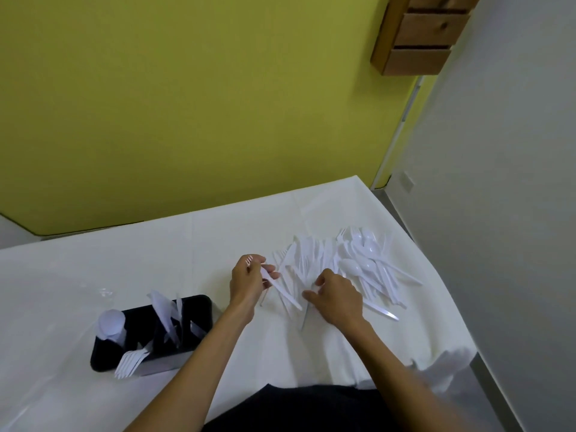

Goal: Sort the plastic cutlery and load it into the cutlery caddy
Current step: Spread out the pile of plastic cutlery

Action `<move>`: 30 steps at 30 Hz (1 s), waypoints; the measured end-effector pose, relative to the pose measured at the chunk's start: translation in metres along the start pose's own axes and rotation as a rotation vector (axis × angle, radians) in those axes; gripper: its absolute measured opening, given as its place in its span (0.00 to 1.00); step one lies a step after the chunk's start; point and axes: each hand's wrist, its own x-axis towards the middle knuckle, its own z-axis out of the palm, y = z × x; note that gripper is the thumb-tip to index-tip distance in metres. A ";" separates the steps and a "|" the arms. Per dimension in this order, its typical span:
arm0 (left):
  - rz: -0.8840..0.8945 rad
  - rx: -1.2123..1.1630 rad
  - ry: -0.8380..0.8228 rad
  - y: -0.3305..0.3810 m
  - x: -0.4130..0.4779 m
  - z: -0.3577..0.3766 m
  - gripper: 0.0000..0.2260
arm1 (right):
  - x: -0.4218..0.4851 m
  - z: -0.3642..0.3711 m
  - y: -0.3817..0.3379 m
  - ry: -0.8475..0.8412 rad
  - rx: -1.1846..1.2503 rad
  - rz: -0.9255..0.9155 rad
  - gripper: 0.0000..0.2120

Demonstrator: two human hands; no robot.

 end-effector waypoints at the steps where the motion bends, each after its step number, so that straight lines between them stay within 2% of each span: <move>1: -0.027 -0.023 0.018 -0.001 0.001 -0.002 0.08 | 0.000 0.003 -0.001 0.014 -0.054 0.011 0.19; 4: -0.096 -0.051 -0.015 -0.004 -0.003 -0.001 0.08 | 0.001 0.005 -0.006 0.045 -0.098 0.001 0.14; 6: -0.111 0.021 -0.043 -0.008 -0.006 0.002 0.08 | 0.002 0.003 -0.009 0.066 -0.105 -0.002 0.09; 10: -0.088 0.135 -0.160 -0.014 -0.007 0.010 0.12 | -0.001 -0.002 -0.009 0.084 -0.081 -0.009 0.10; 12: -0.043 0.208 -0.218 -0.013 -0.010 0.014 0.15 | -0.005 -0.007 -0.012 0.093 -0.062 -0.063 0.10; 14: 0.005 0.231 -0.247 -0.011 -0.012 0.017 0.14 | -0.008 -0.010 -0.018 0.024 -0.011 -0.150 0.10; 17: 0.048 0.239 -0.203 -0.014 -0.008 0.016 0.14 | -0.006 -0.007 -0.026 -0.126 0.093 -0.229 0.12; 20: -0.009 0.216 -0.063 -0.016 -0.002 0.007 0.11 | 0.004 0.000 -0.027 -0.069 0.088 -0.203 0.13; 23: -0.079 0.163 0.000 -0.018 0.002 0.000 0.09 | 0.010 0.008 -0.026 -0.025 -0.101 -0.187 0.13; 26: -0.128 0.062 -0.015 -0.018 0.001 0.000 0.08 | 0.009 0.012 -0.025 -0.032 -0.174 -0.171 0.09; 30: -0.196 -0.034 -0.038 -0.017 0.001 0.003 0.10 | 0.003 0.005 -0.024 -0.045 -0.067 -0.126 0.07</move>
